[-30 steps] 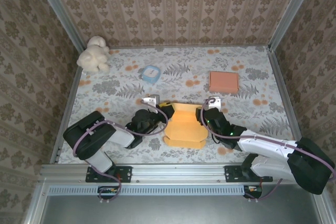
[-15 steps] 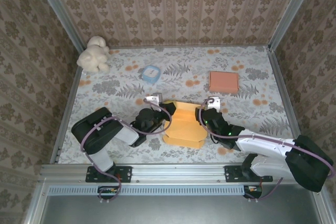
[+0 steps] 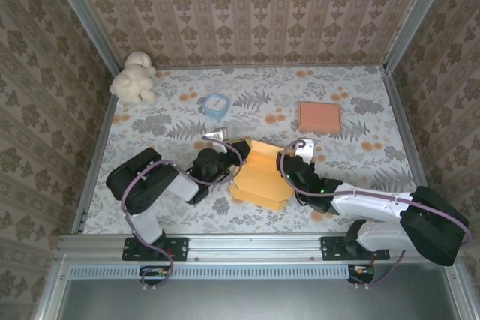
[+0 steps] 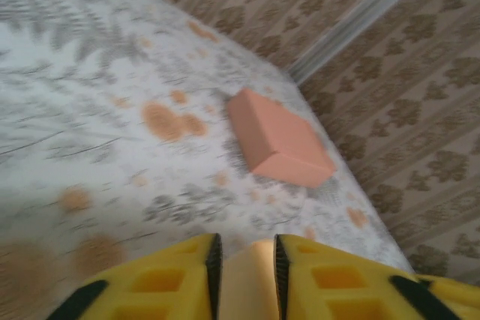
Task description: Fold the paper box
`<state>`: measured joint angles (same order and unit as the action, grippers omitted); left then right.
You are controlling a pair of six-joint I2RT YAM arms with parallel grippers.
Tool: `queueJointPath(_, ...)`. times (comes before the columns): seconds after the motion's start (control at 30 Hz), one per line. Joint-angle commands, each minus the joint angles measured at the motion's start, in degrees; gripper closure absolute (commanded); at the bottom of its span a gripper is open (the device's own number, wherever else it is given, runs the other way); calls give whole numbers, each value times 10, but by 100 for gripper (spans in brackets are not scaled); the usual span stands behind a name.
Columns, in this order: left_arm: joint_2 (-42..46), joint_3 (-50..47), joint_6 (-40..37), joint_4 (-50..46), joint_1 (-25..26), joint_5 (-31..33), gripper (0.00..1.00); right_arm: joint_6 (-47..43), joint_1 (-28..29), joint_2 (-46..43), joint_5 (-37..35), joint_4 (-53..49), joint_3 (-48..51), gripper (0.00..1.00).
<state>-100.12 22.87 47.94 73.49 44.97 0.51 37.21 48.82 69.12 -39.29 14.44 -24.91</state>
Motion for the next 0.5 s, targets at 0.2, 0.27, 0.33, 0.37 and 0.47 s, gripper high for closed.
queueJointPath(0.2,176,-77,-17,-202,-15,14,55,23,2,-35,-57,-56,28,48)
queueJointPath(0.27,227,-76,-31,-269,7,38,52,24,2,-39,-60,-59,28,48)
queueJointPath(0.33,267,-68,-49,-334,45,79,51,24,2,-39,-62,-62,25,48)
queueJointPath(0.37,287,-62,-55,-369,70,104,51,24,2,-38,-65,-63,24,48)
queueJointPath(0.47,324,-59,-47,-439,115,153,51,21,2,-36,-73,-67,19,48)
